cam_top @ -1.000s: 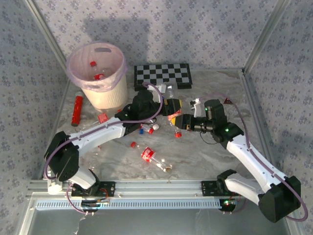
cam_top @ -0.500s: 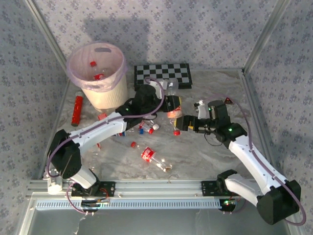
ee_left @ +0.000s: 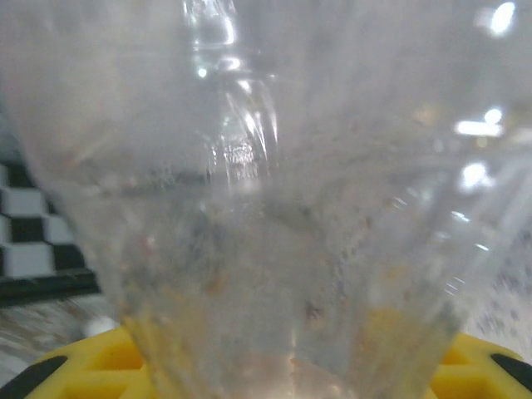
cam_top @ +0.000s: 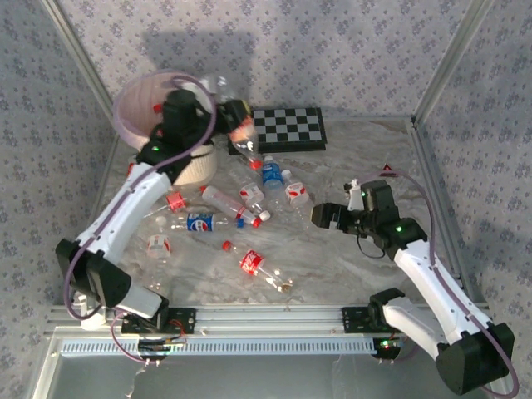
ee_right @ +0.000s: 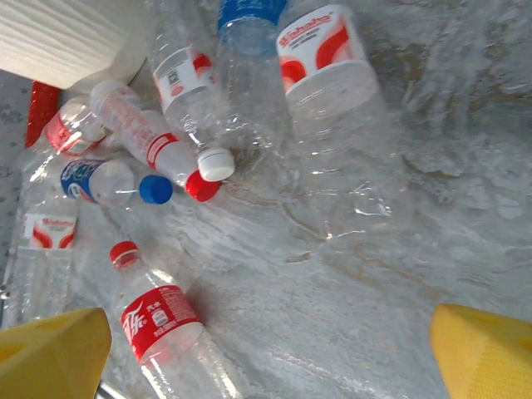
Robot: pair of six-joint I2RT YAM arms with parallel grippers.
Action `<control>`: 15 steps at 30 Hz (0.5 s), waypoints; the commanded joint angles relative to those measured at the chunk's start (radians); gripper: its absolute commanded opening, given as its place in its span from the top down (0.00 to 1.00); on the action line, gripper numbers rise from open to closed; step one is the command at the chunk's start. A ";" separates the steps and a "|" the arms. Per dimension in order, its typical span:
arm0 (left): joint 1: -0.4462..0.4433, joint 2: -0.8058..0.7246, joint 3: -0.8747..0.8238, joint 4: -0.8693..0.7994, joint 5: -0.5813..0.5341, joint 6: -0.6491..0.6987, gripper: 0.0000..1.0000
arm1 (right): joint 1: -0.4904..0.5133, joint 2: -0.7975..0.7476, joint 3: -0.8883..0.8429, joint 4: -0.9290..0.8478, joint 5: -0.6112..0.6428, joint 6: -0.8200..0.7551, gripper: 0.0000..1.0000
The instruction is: Put the plastic bottles in the bin
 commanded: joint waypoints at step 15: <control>0.384 0.087 0.290 -0.298 -0.115 0.218 1.00 | -0.070 -0.124 -0.002 -0.103 0.074 -0.027 0.00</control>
